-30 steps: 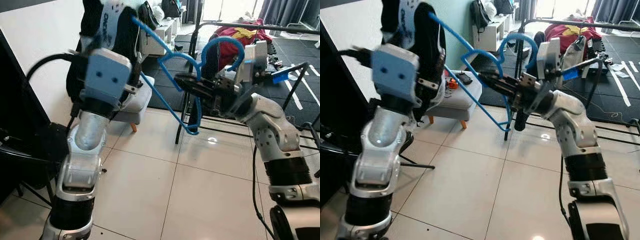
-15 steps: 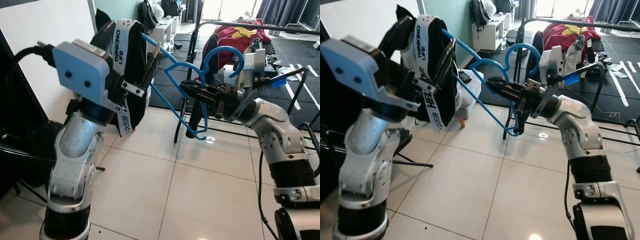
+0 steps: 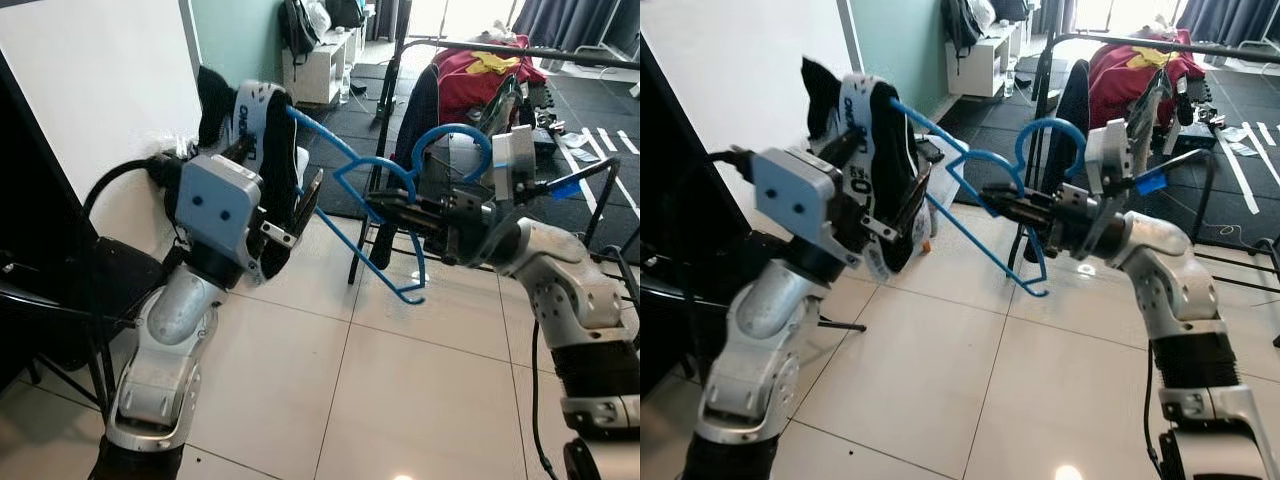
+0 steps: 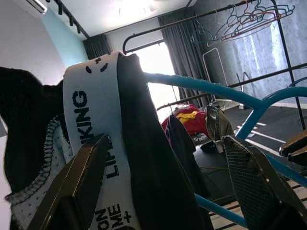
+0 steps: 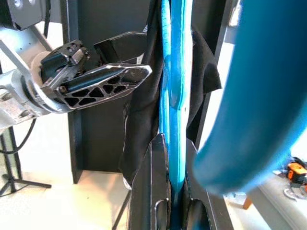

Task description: Hang hanger

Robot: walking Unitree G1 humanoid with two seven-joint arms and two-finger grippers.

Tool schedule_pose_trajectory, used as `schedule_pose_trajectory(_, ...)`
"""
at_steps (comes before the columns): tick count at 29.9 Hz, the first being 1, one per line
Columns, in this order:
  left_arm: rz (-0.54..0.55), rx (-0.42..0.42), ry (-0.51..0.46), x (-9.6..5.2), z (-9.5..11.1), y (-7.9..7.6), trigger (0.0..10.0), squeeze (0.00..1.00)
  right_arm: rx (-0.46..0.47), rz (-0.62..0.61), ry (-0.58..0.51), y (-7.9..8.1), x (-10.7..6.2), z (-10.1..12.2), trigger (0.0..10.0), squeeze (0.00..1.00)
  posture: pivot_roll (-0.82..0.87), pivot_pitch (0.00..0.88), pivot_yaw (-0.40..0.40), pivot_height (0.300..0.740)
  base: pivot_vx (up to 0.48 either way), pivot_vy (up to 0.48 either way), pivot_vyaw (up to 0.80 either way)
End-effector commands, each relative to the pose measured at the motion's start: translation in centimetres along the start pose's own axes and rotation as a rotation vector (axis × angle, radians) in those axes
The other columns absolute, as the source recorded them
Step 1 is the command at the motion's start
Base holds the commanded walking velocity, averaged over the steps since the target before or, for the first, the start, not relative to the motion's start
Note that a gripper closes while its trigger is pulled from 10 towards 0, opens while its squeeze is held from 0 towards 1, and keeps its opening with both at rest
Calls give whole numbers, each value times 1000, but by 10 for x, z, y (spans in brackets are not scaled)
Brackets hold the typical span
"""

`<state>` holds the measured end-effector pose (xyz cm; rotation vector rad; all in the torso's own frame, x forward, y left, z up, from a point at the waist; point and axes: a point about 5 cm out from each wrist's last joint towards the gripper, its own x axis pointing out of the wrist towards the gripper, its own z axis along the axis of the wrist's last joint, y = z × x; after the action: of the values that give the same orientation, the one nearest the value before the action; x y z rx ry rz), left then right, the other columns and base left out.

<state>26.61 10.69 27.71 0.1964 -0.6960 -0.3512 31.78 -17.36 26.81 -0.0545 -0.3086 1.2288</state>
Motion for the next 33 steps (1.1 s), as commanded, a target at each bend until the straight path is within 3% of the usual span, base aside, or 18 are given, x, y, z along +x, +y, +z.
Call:
schedule_pose_trajectory(1, 2, 17, 12, -3, -3, 1, 10000, 0, -10, 24, -12, 3, 1, 5, 10000, 0, -51, 52, 0, 740, 0, 0, 0)
schedule_pose_trajectory(9, 50, 50, 13, -4, -1, 12, 10000, 0, -1, 20, -6, 4, -2, 4, 10000, 0, -46, 55, -2, 740, 0, 0, 0)
schedule_pose_trajectory(12, 82, 67, -15, -7, 7, 19, 10000, 0, 24, 3, 14, 4, -10, -2, 10000, 0, -41, 60, -5, 740, 0, 0, 0)
schedule_pose_trajectory(18, 87, 59, -31, -9, 10, 20, 10000, 0, 39, -7, 23, 4, -15, -4, 10000, 0, -41, 61, -5, 740, 0, 0, 0)
schedule_pose_trajectory(22, 86, 45, -17, -18, 9, 20, 10000, 0, 64, -21, 39, 6, -25, -9, 10000, 0, -44, 64, -2, 740, 0, 0, 0)
schedule_pose_trajectory(33, 55, 22, 17, -24, 3, 14, 10000, 0, 64, -24, 41, 5, -26, -8, 10000, 0, -47, 62, -1, 740, 0, 0, 0)
